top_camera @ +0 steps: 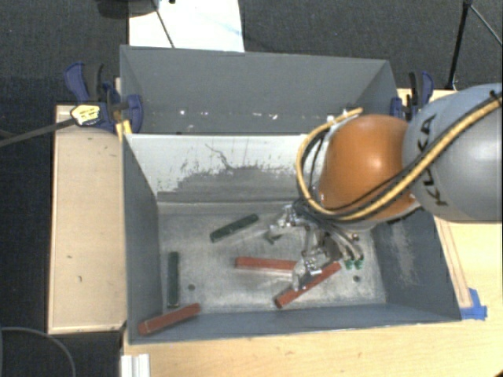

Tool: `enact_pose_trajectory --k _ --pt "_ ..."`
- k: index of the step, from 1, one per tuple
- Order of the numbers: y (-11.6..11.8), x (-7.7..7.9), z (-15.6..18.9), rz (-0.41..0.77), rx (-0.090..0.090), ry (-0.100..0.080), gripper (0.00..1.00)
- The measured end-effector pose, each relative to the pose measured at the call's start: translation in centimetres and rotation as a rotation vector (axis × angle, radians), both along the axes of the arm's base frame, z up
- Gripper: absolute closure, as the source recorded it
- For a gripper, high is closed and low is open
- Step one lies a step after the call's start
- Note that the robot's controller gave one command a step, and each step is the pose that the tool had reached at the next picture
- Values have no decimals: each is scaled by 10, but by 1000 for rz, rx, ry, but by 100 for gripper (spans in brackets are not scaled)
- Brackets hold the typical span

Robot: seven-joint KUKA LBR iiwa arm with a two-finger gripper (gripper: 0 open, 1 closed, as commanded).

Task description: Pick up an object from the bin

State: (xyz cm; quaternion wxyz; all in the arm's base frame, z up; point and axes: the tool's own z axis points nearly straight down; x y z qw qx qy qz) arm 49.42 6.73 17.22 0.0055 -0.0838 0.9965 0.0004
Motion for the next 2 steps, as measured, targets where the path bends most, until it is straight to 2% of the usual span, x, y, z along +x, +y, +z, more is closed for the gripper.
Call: enact_pose_trajectory --k 1,2 --pt "5 37 -95 -335 2 9 100" --pt "5 37 -95 -336 2 9 100"
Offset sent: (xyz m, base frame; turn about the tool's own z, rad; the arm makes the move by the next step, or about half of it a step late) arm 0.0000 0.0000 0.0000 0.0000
